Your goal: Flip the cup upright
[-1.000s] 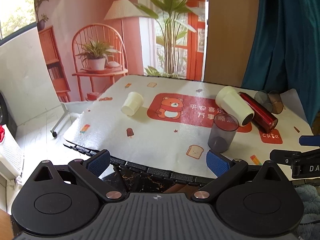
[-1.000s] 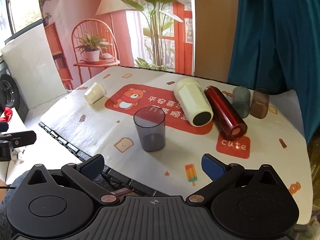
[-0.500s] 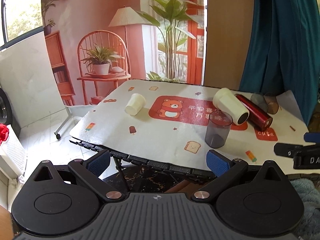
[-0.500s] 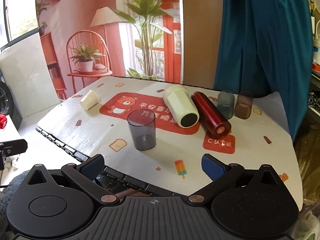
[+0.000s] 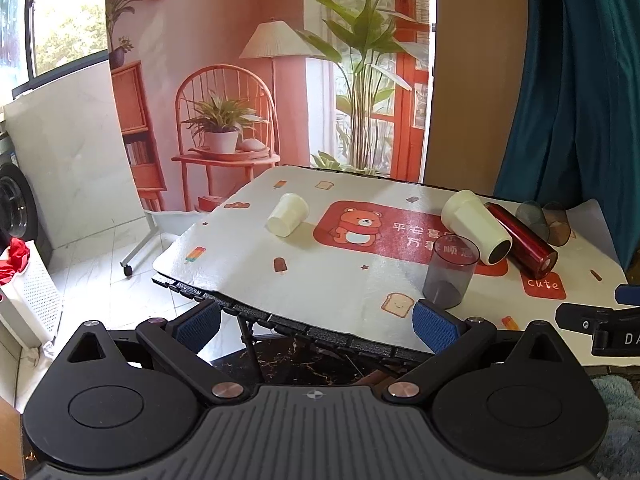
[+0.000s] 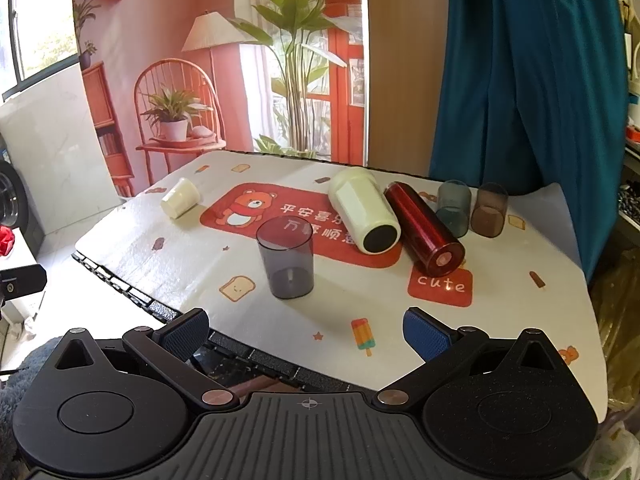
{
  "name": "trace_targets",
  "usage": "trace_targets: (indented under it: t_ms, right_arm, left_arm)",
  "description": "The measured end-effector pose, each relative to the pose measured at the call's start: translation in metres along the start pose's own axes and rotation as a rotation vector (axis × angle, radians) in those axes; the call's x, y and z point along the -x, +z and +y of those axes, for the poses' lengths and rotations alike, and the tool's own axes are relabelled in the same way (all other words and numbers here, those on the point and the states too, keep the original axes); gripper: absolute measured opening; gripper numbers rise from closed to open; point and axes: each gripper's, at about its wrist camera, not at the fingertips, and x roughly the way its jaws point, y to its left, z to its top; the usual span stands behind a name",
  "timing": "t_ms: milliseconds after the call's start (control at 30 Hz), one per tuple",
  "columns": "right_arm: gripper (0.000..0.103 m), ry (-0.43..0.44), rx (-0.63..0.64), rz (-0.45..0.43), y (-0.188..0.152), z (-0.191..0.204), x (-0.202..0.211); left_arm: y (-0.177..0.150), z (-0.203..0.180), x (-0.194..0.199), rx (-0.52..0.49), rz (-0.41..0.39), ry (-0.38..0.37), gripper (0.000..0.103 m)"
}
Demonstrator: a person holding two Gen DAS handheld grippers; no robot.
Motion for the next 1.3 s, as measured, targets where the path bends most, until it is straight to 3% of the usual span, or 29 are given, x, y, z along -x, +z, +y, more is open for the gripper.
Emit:
trace_targets:
  t_ms: [1300]
  right_arm:
    - [0.103, 0.001, -0.003, 0.008, 0.0014, -0.0004, -0.004]
  left_arm:
    - [0.0013, 0.0008, -0.002, 0.029, 0.027, 0.047, 0.103]
